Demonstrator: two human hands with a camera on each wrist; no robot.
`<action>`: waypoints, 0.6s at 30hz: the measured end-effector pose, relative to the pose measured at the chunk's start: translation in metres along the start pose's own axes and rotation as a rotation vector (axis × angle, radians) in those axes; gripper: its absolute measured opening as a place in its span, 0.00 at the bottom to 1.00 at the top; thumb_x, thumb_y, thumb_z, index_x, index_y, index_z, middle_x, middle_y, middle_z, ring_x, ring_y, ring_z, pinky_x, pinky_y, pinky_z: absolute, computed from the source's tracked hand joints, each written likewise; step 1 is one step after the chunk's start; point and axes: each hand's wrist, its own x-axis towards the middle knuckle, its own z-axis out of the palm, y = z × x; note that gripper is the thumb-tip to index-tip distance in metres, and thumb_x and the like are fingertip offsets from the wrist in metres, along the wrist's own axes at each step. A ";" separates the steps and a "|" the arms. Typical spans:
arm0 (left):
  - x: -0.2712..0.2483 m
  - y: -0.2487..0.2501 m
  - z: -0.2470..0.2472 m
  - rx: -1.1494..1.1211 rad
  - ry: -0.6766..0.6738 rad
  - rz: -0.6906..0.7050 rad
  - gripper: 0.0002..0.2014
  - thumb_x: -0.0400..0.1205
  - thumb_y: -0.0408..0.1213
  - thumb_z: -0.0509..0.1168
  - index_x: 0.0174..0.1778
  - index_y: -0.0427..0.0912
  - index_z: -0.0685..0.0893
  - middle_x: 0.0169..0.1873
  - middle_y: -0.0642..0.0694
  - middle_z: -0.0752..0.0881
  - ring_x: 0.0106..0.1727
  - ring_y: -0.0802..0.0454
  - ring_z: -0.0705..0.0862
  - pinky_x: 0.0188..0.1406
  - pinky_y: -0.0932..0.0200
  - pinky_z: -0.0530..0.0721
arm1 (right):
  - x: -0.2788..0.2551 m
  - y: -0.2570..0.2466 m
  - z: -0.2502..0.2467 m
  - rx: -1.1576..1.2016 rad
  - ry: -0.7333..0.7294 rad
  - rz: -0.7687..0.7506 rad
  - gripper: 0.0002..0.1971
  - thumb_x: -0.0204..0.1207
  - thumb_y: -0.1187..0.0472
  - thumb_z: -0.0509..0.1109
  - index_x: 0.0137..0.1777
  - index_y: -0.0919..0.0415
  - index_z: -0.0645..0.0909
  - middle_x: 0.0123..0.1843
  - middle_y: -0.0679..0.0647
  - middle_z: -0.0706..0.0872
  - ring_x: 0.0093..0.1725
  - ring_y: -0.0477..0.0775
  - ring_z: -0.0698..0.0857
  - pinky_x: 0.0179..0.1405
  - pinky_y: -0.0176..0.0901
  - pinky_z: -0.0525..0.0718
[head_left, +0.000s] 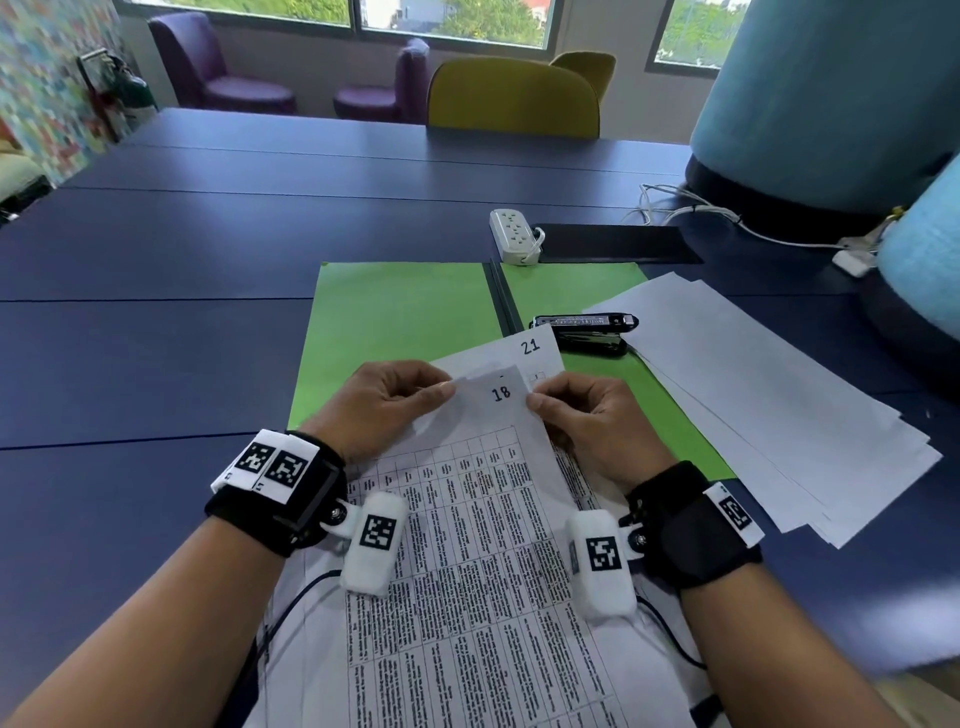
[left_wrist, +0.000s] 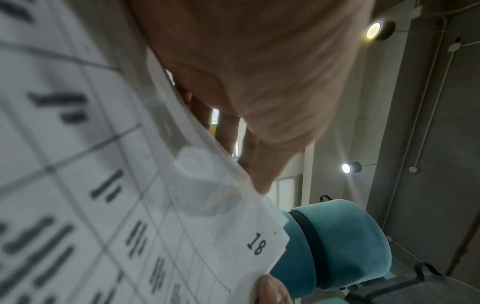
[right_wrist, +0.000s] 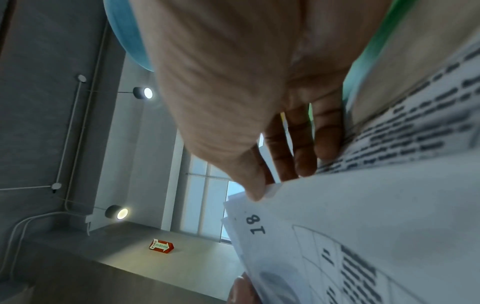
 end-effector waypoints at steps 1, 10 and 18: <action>0.001 -0.002 0.000 0.012 0.013 -0.004 0.06 0.81 0.44 0.71 0.40 0.55 0.92 0.31 0.55 0.86 0.25 0.63 0.75 0.28 0.65 0.74 | 0.000 0.001 0.000 -0.002 0.024 -0.008 0.03 0.73 0.63 0.79 0.39 0.59 0.89 0.37 0.65 0.85 0.35 0.57 0.80 0.39 0.56 0.82; 0.003 -0.007 0.000 0.087 0.076 -0.025 0.12 0.85 0.46 0.70 0.36 0.49 0.91 0.24 0.52 0.75 0.28 0.49 0.66 0.31 0.58 0.68 | -0.001 -0.003 0.000 -0.154 0.024 -0.144 0.09 0.69 0.71 0.81 0.37 0.56 0.87 0.37 0.51 0.89 0.38 0.49 0.83 0.43 0.49 0.87; 0.003 -0.004 0.002 0.026 0.128 0.029 0.06 0.81 0.30 0.73 0.42 0.44 0.85 0.33 0.50 0.90 0.26 0.59 0.76 0.27 0.64 0.73 | -0.002 -0.003 -0.001 -0.214 0.002 -0.163 0.07 0.68 0.70 0.82 0.37 0.60 0.86 0.36 0.46 0.89 0.38 0.47 0.83 0.41 0.47 0.84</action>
